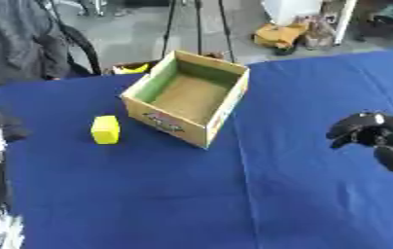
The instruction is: Pick up objects on the table and place them in the box.
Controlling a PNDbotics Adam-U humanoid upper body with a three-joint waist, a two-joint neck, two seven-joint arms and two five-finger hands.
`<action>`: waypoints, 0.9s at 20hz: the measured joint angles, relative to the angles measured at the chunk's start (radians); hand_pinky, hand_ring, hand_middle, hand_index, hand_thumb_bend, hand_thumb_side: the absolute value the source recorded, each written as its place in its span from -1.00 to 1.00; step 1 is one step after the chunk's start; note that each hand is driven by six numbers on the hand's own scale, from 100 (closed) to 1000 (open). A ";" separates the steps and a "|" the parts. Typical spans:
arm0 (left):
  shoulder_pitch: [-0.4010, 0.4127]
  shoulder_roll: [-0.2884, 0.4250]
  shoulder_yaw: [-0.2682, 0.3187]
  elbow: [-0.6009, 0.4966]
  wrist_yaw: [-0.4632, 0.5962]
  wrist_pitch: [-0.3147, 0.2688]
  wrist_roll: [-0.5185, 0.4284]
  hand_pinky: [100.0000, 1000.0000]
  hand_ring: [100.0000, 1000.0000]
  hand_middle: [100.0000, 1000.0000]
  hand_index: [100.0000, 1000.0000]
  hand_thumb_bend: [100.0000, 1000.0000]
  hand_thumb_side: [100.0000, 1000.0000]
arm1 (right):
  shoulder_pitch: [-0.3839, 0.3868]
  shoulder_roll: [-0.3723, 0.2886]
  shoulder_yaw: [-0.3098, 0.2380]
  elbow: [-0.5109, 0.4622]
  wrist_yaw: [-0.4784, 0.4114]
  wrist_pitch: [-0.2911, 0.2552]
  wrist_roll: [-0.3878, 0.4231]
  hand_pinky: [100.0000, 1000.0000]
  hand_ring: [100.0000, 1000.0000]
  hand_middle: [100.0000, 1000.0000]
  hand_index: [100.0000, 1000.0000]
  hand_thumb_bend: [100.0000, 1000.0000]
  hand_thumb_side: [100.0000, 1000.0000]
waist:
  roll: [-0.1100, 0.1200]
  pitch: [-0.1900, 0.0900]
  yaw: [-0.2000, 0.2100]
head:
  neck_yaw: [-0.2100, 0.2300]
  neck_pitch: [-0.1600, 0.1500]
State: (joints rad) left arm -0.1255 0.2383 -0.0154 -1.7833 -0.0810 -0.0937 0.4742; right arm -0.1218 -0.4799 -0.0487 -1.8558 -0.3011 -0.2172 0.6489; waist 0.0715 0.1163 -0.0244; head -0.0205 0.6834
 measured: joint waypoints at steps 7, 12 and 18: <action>-0.064 0.066 0.002 0.028 -0.043 0.052 -0.047 0.21 -0.08 -0.01 0.44 -0.49 0.52 | 0.000 0.000 0.000 0.000 0.000 0.000 0.000 0.37 0.52 0.43 0.54 -0.57 0.05 | 0.000 -0.006 -0.005 | 0.001 0.000; -0.148 0.160 -0.003 0.110 -0.105 0.128 -0.119 0.26 -0.01 0.06 0.50 -0.48 0.36 | 0.004 0.000 0.000 0.000 0.000 -0.002 0.002 0.37 0.52 0.43 0.54 -0.57 0.05 | 0.000 -0.006 -0.013 | 0.001 0.000; -0.302 0.328 -0.021 0.263 -0.280 0.231 -0.450 0.30 0.08 0.13 0.54 -0.38 0.14 | 0.004 0.000 0.004 0.000 0.000 -0.002 0.006 0.37 0.52 0.43 0.54 -0.57 0.06 | 0.001 -0.010 -0.025 | 0.002 0.000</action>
State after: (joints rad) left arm -0.4280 0.5660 -0.0362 -1.5200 -0.3609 0.1369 0.0242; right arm -0.1174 -0.4801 -0.0447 -1.8558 -0.3012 -0.2192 0.6550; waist 0.0720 0.1058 -0.0491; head -0.0181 0.6831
